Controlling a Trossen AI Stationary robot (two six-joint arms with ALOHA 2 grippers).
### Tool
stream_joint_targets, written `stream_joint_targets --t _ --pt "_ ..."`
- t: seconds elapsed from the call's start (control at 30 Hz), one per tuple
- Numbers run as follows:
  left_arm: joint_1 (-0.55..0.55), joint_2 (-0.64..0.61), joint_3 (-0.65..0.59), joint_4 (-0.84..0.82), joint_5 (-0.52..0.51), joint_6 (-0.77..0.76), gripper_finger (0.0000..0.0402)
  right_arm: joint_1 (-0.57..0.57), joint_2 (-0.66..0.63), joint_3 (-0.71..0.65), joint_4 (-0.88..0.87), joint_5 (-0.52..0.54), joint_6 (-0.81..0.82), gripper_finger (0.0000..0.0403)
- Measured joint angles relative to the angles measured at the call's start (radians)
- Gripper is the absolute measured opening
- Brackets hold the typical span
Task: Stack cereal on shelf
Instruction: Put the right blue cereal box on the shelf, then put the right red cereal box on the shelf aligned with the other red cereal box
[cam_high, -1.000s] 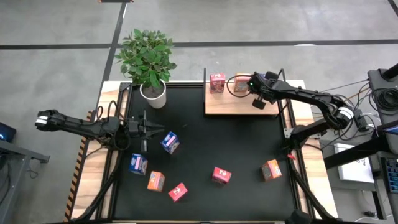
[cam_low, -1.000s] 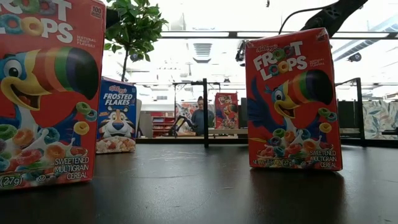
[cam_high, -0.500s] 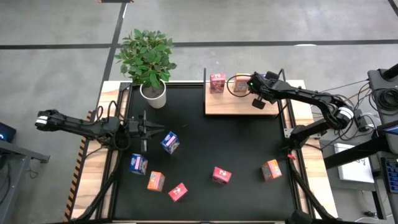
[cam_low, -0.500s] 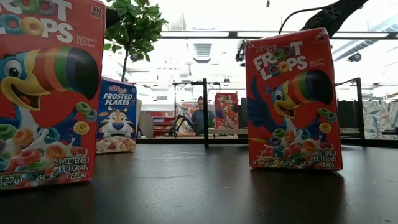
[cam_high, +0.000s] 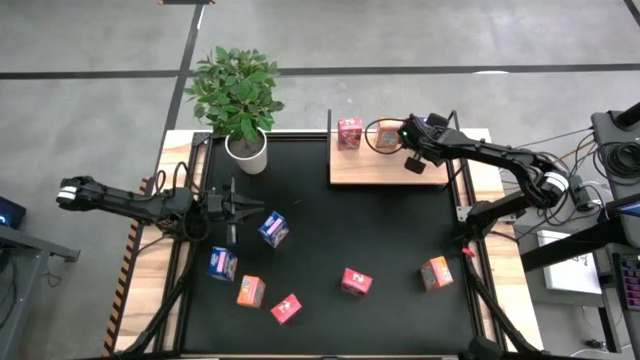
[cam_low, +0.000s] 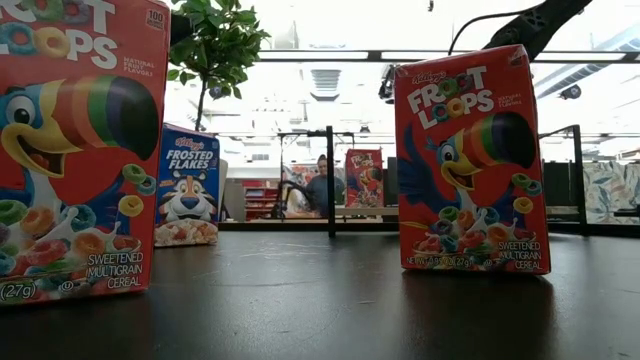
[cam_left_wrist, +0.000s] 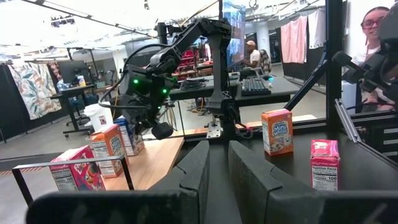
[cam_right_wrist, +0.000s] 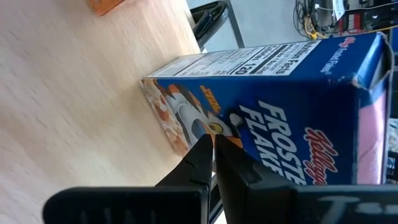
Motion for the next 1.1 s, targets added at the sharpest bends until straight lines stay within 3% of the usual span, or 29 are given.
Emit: stream_joint_targets --t 0.33,0.53,0.67,0.97,1.1 --pt "0.0 0.0 0.0 0.0 0.0 0.0 0.0045 0.004 -0.003 0.0 -0.018 0.0 0.002 0.0009" --pt "0.0 0.0 0.0 0.0 0.0 0.0 0.0045 0.075 -0.066 0.003 -0.084 -0.001 0.11 0.0009" --pt "0.0 0.0 0.0 0.0 0.0 0.0 0.0045 0.18 -0.146 0.011 -0.103 -0.019 0.224 0.0009" --pt "0.0 0.0 0.0 0.0 0.0 -0.004 0.0045 0.491 -0.298 0.045 -0.068 -0.231 0.505 0.0009" --pt "0.0 0.0 0.0 0.001 0.0 -0.004 0.0045 0.659 -0.305 0.077 0.014 -0.272 0.606 0.0009"
